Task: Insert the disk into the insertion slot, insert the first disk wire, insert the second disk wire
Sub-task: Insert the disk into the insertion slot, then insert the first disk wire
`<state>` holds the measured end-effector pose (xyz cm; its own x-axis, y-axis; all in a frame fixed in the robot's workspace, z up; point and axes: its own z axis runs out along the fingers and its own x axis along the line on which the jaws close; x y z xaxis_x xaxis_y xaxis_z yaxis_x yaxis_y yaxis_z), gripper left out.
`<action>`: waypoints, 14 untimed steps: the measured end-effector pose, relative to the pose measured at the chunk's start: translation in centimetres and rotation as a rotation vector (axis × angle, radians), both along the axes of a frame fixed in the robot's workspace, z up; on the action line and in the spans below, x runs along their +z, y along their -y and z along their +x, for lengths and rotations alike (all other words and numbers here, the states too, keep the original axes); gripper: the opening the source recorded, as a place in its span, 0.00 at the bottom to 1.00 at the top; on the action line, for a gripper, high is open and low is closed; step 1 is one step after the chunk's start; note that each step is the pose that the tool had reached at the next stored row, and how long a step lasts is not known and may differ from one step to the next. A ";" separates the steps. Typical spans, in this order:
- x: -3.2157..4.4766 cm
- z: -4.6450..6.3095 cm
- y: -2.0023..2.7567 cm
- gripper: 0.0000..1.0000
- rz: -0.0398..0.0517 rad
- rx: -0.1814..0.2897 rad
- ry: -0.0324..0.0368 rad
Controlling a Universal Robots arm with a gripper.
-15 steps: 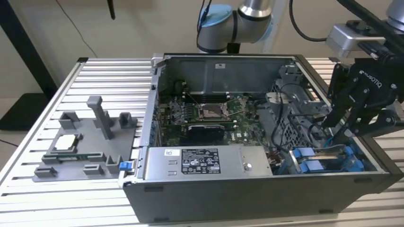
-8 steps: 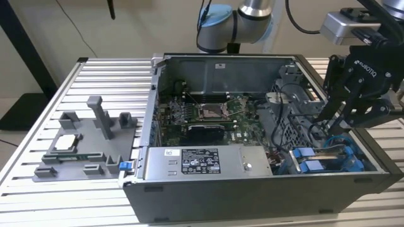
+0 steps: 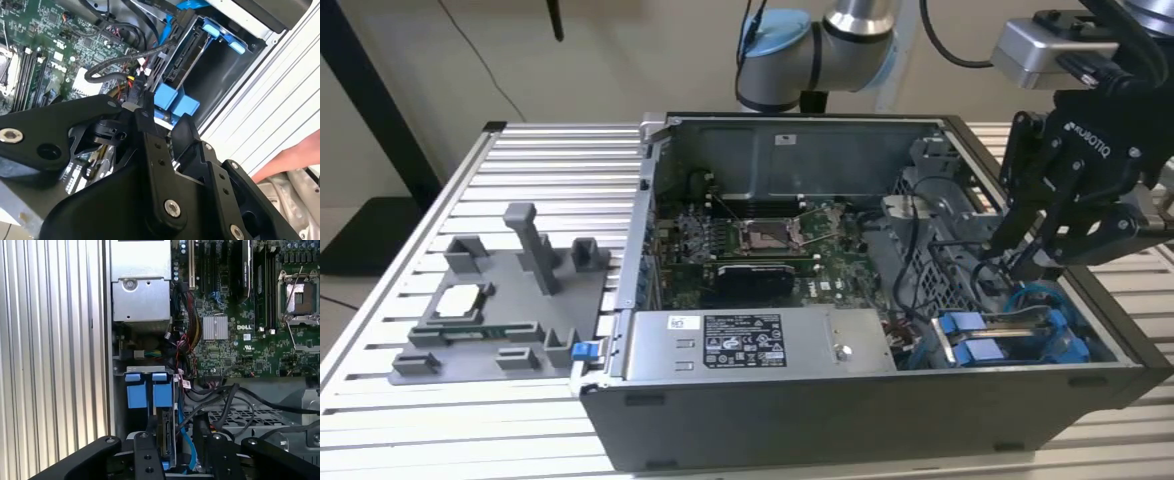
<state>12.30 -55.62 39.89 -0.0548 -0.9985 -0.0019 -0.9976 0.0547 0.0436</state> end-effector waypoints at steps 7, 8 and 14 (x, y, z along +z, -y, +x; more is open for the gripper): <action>0.00 -0.2 -0.28 1.00 0.0008 0.000 0.0011; 0.00 -0.2 -0.28 1.00 0.0034 0.000 0.0040; 0.00 -0.7 -0.51 1.00 0.0142 0.001 0.0160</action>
<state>11.59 -55.11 39.89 -0.0540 -0.9984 -0.0170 -0.9982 0.0535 0.0284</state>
